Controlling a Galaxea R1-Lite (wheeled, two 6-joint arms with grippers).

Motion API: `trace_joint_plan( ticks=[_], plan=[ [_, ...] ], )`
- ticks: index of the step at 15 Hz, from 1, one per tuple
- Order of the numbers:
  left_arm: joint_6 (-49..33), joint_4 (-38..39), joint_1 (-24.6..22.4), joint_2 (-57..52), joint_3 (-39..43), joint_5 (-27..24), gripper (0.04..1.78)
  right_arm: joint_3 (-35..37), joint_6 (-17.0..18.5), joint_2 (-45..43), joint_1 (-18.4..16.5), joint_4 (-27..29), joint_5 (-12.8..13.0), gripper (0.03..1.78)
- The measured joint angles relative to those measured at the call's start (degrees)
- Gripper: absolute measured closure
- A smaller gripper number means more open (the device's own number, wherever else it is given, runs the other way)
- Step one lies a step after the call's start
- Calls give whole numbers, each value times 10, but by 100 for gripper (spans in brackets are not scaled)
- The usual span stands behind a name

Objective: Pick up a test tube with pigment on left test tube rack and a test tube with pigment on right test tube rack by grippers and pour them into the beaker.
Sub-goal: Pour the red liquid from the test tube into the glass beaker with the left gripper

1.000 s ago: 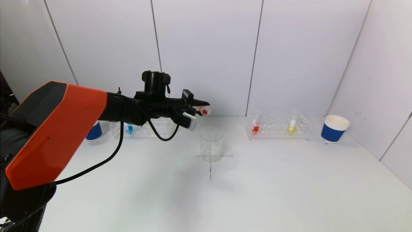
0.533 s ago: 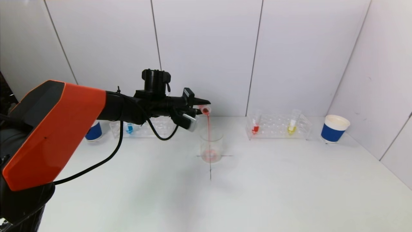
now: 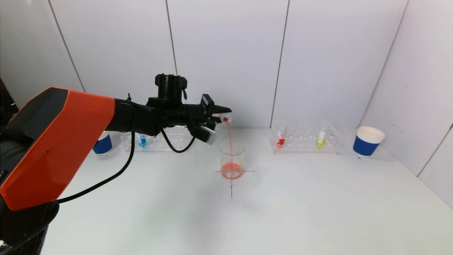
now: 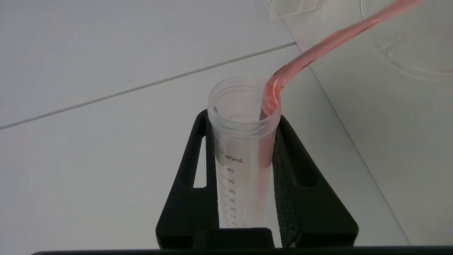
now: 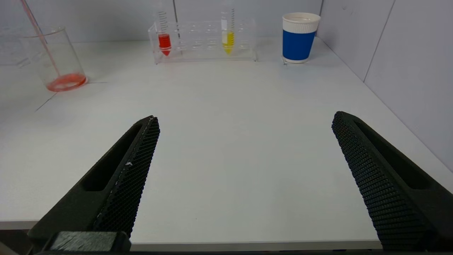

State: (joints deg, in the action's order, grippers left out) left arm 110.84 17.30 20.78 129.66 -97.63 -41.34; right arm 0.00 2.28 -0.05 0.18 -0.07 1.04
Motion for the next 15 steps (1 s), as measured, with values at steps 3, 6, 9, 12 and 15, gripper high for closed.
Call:
trace_joint_plan(
  ticks=[3, 6, 9, 12, 15],
  plan=[
    [21, 0, 6, 0, 0, 0, 136, 0, 0, 0, 0, 0, 0, 4],
    [26, 0, 12, -3, 0, 2, 136, 0, 0, 0, 0, 0, 0, 4],
    [44, 0, 14, -5, 0, 2, 136, 0, 0, 0, 0, 0, 0, 4],
    [52, 0, 15, -7, 1, 2, 136, 0, 0, 0, 0, 0, 0, 4],
    [51, 0, 14, -9, 2, 2, 136, 0, 0, 0, 0, 0, 0, 4]
  ],
)
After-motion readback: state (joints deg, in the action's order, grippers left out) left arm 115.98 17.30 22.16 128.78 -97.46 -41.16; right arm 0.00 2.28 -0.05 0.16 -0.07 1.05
